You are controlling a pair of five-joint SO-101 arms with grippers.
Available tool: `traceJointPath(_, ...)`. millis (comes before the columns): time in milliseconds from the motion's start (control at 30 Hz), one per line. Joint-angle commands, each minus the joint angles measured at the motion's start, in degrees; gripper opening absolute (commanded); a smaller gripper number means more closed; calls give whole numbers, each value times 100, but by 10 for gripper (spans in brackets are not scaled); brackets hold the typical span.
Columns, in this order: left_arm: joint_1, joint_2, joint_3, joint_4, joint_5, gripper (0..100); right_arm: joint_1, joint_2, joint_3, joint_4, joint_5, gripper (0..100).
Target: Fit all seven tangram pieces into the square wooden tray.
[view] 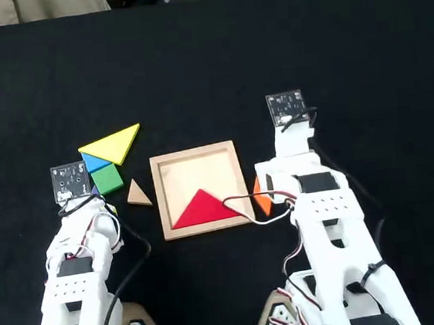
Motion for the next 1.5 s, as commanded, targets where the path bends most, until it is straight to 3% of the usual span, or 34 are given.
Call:
traceJointPath(0,22,-79,-40,-105,0,30,-70,-154,-31,-114,-35,12)
traceJointPath(300,22,-79,-40,-105,0,30,-44,-145,321,-791,0,12)
traceJointPath(900,602,-79,-66,-105,35,30,-79,-145,330,-791,18,12)
traceJointPath(1067,224,-79,-716,-44,9,30,-79,-145,338,-791,18,12)
traceJointPath(1233,-233,-70,-1464,624,-220,30,-79,-145,330,-791,18,12)
traceJointPath(1333,-180,-70,-2123,1591,-712,30,-79,-145,330,-791,18,14)
traceJointPath(1467,-127,-18,-3538,3051,-809,30,-88,-136,365,-949,18,14)
